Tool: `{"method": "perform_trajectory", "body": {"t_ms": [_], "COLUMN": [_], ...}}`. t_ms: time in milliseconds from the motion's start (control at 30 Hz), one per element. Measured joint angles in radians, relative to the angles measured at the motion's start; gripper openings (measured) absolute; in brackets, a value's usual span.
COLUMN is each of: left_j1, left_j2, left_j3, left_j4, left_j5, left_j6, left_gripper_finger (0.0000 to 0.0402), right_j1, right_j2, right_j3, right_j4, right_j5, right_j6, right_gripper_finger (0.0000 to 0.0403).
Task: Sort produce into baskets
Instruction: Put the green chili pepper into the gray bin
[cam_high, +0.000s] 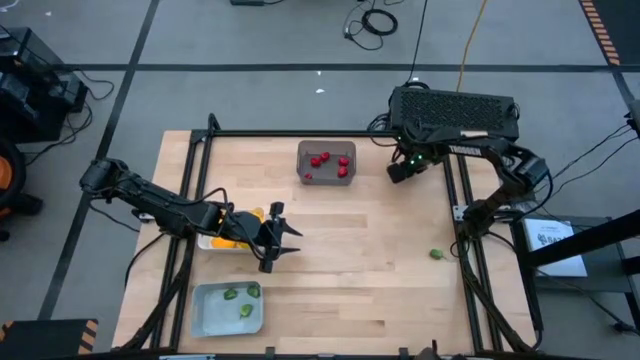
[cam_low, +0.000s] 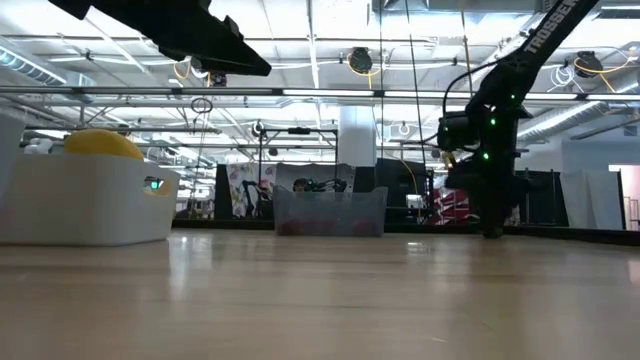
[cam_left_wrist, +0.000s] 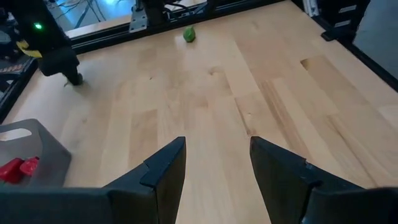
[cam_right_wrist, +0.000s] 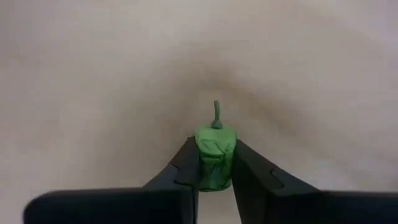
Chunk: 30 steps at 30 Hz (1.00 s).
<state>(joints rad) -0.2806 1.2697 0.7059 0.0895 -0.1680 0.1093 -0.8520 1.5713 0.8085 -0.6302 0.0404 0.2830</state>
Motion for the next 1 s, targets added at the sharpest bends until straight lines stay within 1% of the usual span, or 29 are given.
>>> {"method": "perform_trajectory", "body": {"t_ms": [133, 200, 267, 333, 433, 533, 733, 800, 867, 1000], "left_j1": [0.000, 0.000, -0.001, -0.003, -0.007, -0.012, -0.016, -0.016, -0.016, -0.016], "left_j2": [0.000, 0.000, 0.000, 0.013, 0.048, 0.104, 0.229, 0.274, 0.312, 0.381], "left_j3": [0.000, 0.000, 0.000, 0.000, 0.001, 0.001, 0.001, 0.003, 0.012, 0.056], "left_j4": [0.011, 0.011, 0.015, 0.053, 0.128, 0.235, 0.515, 0.605, 0.654, 0.682], "left_j5": [0.012, 0.013, 0.013, 0.021, 0.071, 0.114, 0.114, 0.113, 0.113, 0.113], "left_j6": [0.000, 0.000, 0.000, 0.000, 0.004, 0.051, 0.176, 0.205, 0.225, 0.241], "left_gripper_finger": [0.0187, 0.0187, 0.0187, 0.0187, 0.0187, 0.0187, 0.0187, 0.0187, 0.0187, 0.0187], "right_j1": [0.063, 0.114, 0.178, 0.258, 0.398, 0.543, 0.799, 0.861, 0.913, 0.990], "right_j2": [-0.066, -0.106, -0.151, -0.194, -0.243, -0.273, -0.254, -0.242, -0.229, -0.200], "right_j3": [0.000, 0.000, 0.000, 0.000, 0.000, 0.000, 0.000, 0.000, 0.000, 0.000], "right_j4": [0.005, 0.011, 0.037, 0.080, 0.175, 0.267, 0.509, 0.570, 0.631, 0.702], "right_j5": [-0.175, -0.270, -0.379, -0.477, -0.560, -0.571, -0.566, -0.565, -0.562, -0.536], "right_j6": [0.019, 0.039, 0.069, 0.093, 0.117, 0.141, 0.225, 0.244, 0.260, 0.266], "right_gripper_finger": [0.0071, 0.0076, 0.0078, 0.0078, 0.0079, 0.0079, 0.0079, 0.0079, 0.0079, 0.0079]}}
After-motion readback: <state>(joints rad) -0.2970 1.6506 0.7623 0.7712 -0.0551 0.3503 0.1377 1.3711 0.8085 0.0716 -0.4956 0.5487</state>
